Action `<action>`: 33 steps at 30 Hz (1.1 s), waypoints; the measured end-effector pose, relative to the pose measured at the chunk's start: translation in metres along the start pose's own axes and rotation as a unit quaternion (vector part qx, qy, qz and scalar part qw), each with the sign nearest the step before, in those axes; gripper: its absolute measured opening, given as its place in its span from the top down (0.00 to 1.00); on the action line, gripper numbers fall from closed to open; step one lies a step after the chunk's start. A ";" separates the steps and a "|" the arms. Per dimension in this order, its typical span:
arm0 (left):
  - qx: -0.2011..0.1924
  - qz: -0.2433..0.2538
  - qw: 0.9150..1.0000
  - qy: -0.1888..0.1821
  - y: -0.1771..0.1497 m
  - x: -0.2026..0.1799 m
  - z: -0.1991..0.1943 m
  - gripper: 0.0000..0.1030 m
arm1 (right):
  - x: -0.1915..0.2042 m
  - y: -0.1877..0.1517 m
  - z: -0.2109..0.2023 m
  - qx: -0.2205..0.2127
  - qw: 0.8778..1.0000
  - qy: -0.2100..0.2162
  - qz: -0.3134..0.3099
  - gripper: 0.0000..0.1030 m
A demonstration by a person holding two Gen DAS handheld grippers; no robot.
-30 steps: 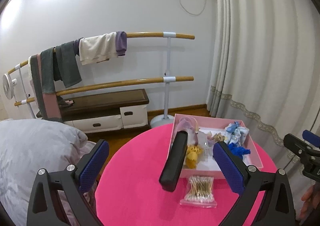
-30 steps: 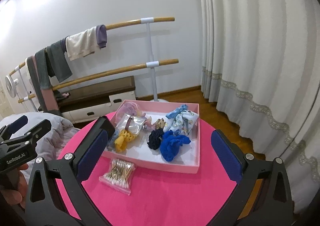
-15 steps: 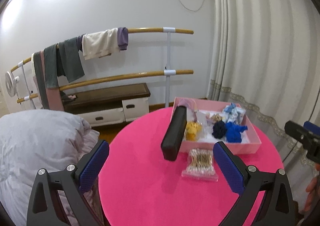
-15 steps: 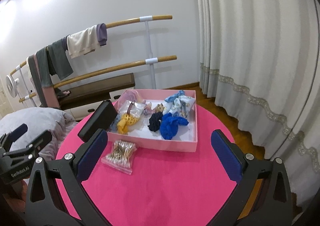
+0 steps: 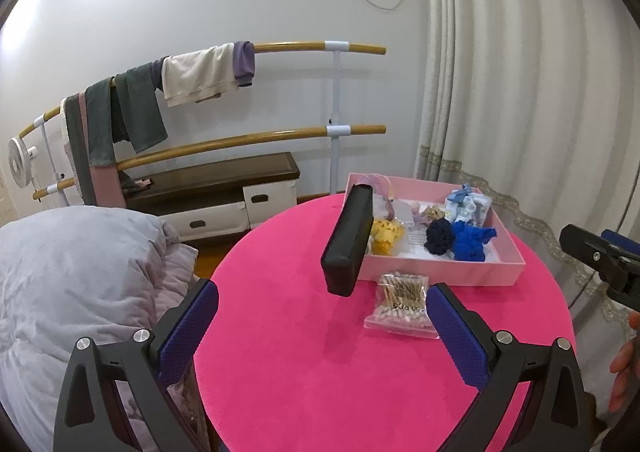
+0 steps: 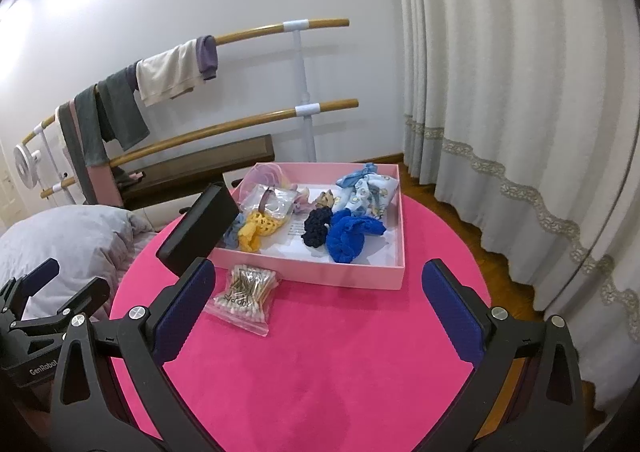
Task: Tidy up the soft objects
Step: 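Withdraw both tools from the box toward the glasses case and swabs, then grasp the black glasses case with the left tool while the right tool grasps the cotton-swab pack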
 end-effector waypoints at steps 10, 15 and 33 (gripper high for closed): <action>0.016 -0.003 1.000 0.003 0.003 0.006 0.012 0.00 | 0.005 -0.008 0.016 0.020 1.000 0.012 0.002 0.00; 0.022 -0.002 1.000 0.009 0.006 0.012 0.025 0.00 | 0.012 -0.017 0.034 0.038 0.999 0.021 0.000 0.00; 0.064 0.039 0.997 0.014 0.023 0.005 0.148 0.00 | 0.031 -0.055 0.122 0.127 0.990 0.057 0.008 0.00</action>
Point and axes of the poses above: each gripper's, at about its wrist camera, not at the fingertips, and z roughly the way its jaws point, x to its left, y to its top, the point moved 8 cm from there along z, roughly the way its jaws point, and after that the axes turned 7 degrees about -z, right-handed, at the moved point
